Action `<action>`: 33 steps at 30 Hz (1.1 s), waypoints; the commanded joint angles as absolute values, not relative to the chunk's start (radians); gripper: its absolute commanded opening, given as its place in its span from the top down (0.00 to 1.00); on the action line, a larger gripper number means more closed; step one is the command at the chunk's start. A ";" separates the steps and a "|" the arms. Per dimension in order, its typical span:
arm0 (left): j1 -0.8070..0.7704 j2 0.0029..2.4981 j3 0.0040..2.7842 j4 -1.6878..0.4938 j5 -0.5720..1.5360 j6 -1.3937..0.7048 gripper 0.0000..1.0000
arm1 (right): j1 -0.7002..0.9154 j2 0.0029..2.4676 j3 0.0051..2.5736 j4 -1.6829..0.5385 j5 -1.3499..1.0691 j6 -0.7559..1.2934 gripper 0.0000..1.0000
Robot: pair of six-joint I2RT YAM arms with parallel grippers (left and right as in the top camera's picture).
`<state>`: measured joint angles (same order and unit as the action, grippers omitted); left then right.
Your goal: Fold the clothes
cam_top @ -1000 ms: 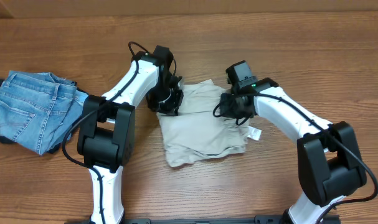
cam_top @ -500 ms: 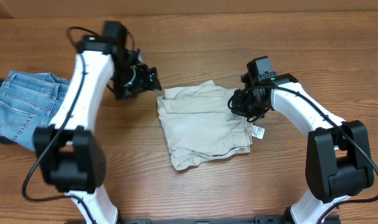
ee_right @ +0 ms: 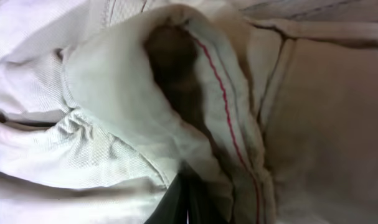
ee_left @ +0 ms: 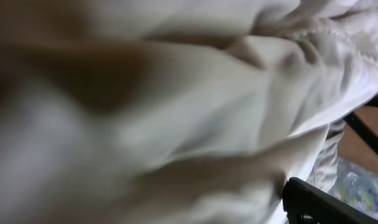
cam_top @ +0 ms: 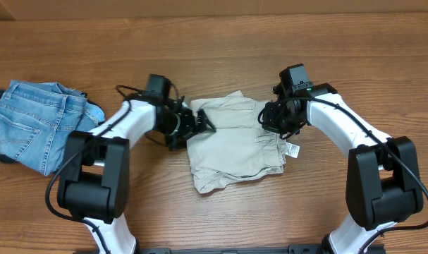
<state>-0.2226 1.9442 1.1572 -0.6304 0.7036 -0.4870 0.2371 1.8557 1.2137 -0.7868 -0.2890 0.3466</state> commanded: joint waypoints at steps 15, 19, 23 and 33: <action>-0.382 1.799 1.119 -0.524 0.508 -0.604 0.96 | 0.182 1.805 1.272 -0.920 -0.226 0.242 0.96; -0.235 1.531 1.122 -0.570 0.456 -0.526 0.96 | 0.151 1.694 1.351 -0.979 -0.226 0.204 0.96; -0.027 1.372 1.159 -0.546 0.485 -0.500 0.96 | 0.151 1.607 1.387 -0.973 -0.230 0.209 0.95; 0.668 1.381 1.214 -0.147 0.837 -0.634 0.96 | 0.151 1.599 1.388 -1.025 -0.241 0.212 0.95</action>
<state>0.5335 1.3872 1.1648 -0.2852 0.6319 -0.5320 0.1505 1.6066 1.3727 -1.0248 -0.2359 0.2165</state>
